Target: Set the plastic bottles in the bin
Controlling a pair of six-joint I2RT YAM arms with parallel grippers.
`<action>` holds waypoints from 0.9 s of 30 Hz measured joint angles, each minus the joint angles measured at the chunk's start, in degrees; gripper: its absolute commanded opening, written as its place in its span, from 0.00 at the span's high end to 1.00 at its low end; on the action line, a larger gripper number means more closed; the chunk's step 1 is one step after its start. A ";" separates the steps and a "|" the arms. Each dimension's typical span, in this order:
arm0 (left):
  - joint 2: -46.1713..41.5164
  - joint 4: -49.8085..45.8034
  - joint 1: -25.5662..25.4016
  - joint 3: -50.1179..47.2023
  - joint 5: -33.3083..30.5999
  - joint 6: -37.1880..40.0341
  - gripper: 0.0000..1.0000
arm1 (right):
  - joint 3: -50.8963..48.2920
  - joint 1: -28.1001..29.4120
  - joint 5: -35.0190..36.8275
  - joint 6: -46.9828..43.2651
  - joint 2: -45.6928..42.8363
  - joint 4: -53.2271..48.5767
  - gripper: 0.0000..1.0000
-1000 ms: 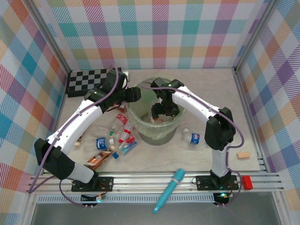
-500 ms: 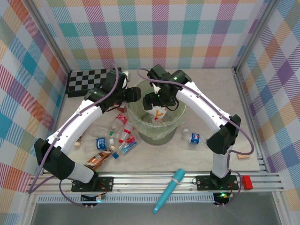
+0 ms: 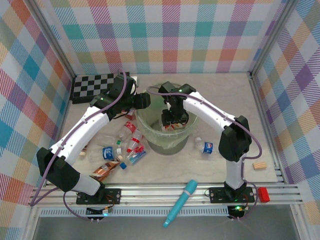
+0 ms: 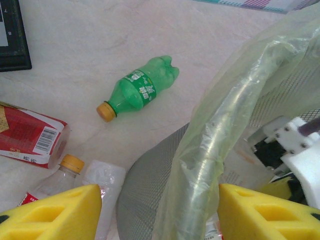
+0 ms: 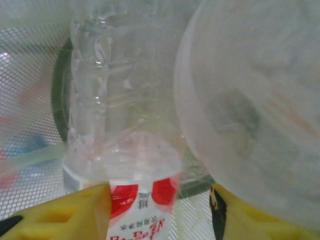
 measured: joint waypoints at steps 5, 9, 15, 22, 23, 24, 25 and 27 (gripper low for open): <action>0.00 -0.09 0.00 0.00 -0.07 0.00 0.38 | -1.57 0.07 -0.04 1.07 -1.44 1.49 0.42; 0.00 -0.11 0.00 0.00 -0.04 0.00 0.38 | -0.63 0.11 -0.26 1.05 -1.70 0.63 0.35; 0.00 -0.11 0.02 0.00 -0.04 0.00 0.38 | 7.96 0.48 -1.60 -0.42 -4.02 -0.28 0.25; 0.00 -0.11 0.00 0.00 -0.02 0.00 0.38 | 16.37 0.11 -2.01 -1.77 -13.70 -4.20 0.21; 0.00 -0.11 0.02 0.00 -0.02 0.00 0.38 | 16.72 -0.15 -1.86 -1.77 -14.91 -4.92 0.21; 0.00 -0.11 0.00 0.00 -0.02 0.00 0.38 | 16.72 -0.55 -1.62 -1.77 -16.26 -5.73 0.21; 0.00 -0.11 0.00 0.00 -0.02 0.00 0.38 | 16.70 -1.14 -1.31 -1.75 -17.29 -6.60 0.21; 0.00 -0.11 0.02 0.00 -0.02 0.00 0.38 | 16.11 -3.02 -0.79 -1.70 -19.30 -7.89 0.21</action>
